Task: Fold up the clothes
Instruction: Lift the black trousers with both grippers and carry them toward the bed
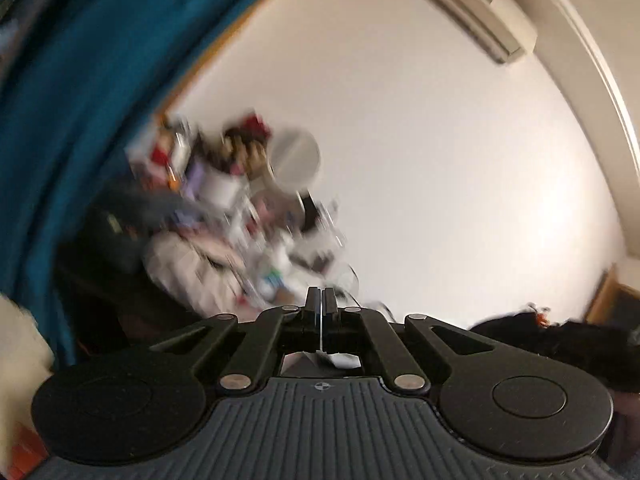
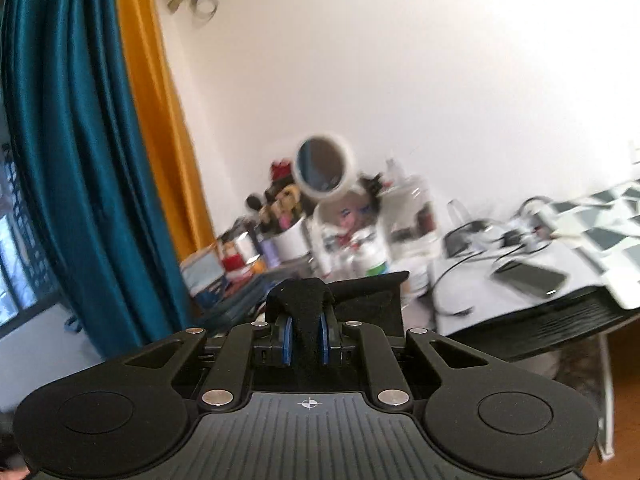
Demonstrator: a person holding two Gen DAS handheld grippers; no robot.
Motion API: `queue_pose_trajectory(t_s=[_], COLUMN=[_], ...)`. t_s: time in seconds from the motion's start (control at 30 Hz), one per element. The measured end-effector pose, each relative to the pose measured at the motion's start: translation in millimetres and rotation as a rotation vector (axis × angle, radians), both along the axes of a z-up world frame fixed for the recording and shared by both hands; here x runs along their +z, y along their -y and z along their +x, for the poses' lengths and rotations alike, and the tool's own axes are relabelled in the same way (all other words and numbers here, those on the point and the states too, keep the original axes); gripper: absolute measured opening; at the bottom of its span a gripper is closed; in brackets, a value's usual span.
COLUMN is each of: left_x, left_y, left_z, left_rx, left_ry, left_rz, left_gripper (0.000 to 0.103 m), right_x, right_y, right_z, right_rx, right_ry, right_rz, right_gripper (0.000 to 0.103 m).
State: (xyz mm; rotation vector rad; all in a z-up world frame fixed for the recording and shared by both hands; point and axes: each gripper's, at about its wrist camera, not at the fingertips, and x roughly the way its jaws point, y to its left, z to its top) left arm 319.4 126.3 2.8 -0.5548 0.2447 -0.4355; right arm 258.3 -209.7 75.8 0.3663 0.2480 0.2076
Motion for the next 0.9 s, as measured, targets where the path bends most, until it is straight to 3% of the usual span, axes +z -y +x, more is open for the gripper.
queue_pose_trajectory(t_s=[0.03, 0.07, 0.13, 0.17, 0.2, 0.33, 0.47, 0.57, 0.7, 0.77, 0.8, 0.83, 0.87, 0.9], left_x=[-5.0, -12.3, -27.4, -34.9, -42.5, -69.8, -87.2, -93.7, -95.7, -97.6, -99.3, -100.9, -100.9, -100.7], left_y=[12.0, 29.4, 65.3, 83.3, 101.3, 191.8, 300.9, 385.3, 489.3, 537.6, 559.5, 581.3, 598.9, 615.9], left_z=[3.6, 2.2, -2.2, -4.3, -6.5, -37.6, -44.9, -42.8, -41.8, -41.5, -41.4, -41.4, -39.5, -37.3], left_rx=[-0.027, -0.056, -0.116, -0.145, -0.175, -0.304, -0.358, -0.317, -0.362, -0.421, -0.473, -0.524, -0.605, -0.690], left_ry=[-0.023, -0.051, -0.107, -0.135, -0.163, -0.168, -0.114, -0.094, -0.071, -0.065, -0.066, -0.067, -0.082, -0.100], left_rz=[0.009, 0.042, 0.113, 0.149, 0.184, 0.317, 0.458, 0.502, 0.488, 0.485, 0.487, 0.489, 0.481, 0.471], left_gripper=[0.003, 0.014, 0.045, 0.079, 0.092, 0.092, 0.093, 0.093, 0.096, 0.096, 0.079, 0.055, 0.005, 0.006], right_x=[6.3, 9.9, 16.1, 19.2, 23.9, 45.1, 65.1, 81.3, 103.9, 114.6, 119.4, 124.1, 126.9, 127.2], right_y=[8.2, 15.6, 30.0, 37.2, 48.6, 99.4, 167.8, 231.7, 315.2, 352.9, 371.2, 389.4, 404.7, 420.4], right_z=[-9.4, -16.9, -31.3, -38.5, -43.0, -73.5, -105.1, -129.9, -166.9, -184.3, -196.6, -209.6, -222.8, -235.9], right_rx=[-0.014, -0.022, -0.036, -0.043, -0.054, -0.082, -0.067, -0.024, 0.004, -0.016, -0.033, -0.052, -0.082, -0.133], right_ry=[0.011, 0.022, 0.045, 0.056, 0.067, 0.134, 0.224, 0.265, 0.300, 0.284, 0.285, 0.287, 0.296, 0.298], right_rz=[-0.005, -0.018, -0.048, -0.062, -0.062, -0.046, -0.043, -0.025, -0.014, 0.001, 0.003, 0.003, -0.015, -0.047], right_gripper=[0.012, 0.012, 0.012, 0.012, 0.012, 0.012, 0.012, 0.012, 0.012, 0.012, 0.012, 0.012, 0.012, 0.012])
